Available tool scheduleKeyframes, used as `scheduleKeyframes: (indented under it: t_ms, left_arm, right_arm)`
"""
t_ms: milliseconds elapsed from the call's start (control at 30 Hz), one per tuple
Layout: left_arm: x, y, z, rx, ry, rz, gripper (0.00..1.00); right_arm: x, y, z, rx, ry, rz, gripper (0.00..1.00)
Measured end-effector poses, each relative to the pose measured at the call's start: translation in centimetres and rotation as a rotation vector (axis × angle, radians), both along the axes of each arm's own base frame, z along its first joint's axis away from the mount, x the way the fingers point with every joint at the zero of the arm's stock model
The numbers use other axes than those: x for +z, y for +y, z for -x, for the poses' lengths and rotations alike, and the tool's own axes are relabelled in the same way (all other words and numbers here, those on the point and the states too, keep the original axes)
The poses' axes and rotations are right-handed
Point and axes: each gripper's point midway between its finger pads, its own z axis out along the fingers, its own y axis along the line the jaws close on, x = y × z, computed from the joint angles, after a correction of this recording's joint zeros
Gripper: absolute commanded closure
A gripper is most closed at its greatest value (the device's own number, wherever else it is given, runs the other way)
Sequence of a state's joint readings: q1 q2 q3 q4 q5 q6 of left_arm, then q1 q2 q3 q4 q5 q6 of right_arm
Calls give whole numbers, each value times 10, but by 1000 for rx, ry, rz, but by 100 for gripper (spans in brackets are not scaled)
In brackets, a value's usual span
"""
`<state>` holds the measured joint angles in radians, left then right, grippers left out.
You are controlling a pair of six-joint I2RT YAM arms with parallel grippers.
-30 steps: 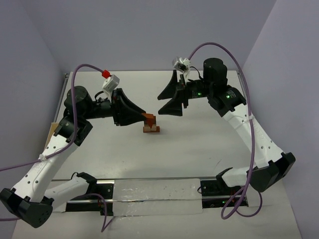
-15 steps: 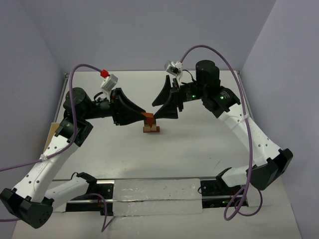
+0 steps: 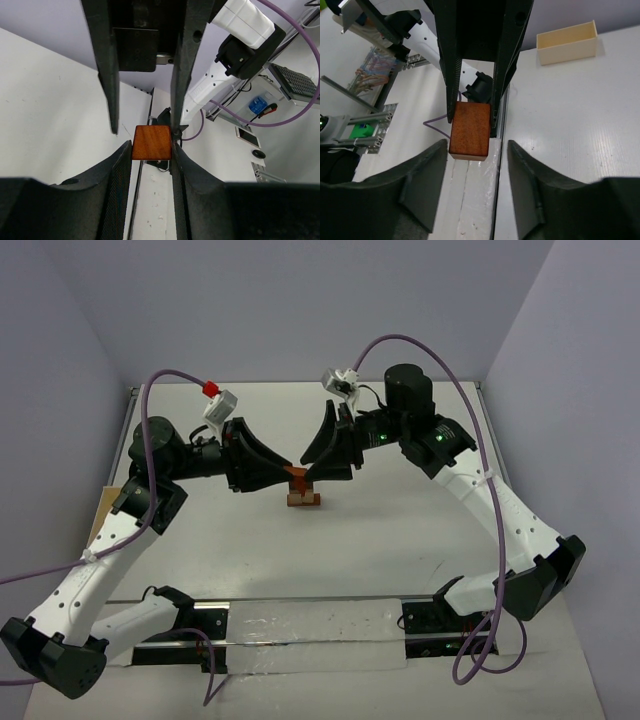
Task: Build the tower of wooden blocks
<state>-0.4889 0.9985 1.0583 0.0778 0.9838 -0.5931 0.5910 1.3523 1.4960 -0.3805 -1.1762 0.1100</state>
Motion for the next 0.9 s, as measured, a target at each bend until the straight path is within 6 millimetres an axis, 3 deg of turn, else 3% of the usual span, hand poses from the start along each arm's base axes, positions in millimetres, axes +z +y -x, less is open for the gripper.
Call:
scheduleKeyframes:
  t_ms: [533,900]
  left_arm:
    - [-3,1,-6,28,7,-2,100]
    - [-9,8,-18,105,78,32,100]
  right_arm:
    - [-11,7,7,39,34,13,52]
    - [-15,24,-4,35,253,-42,51]
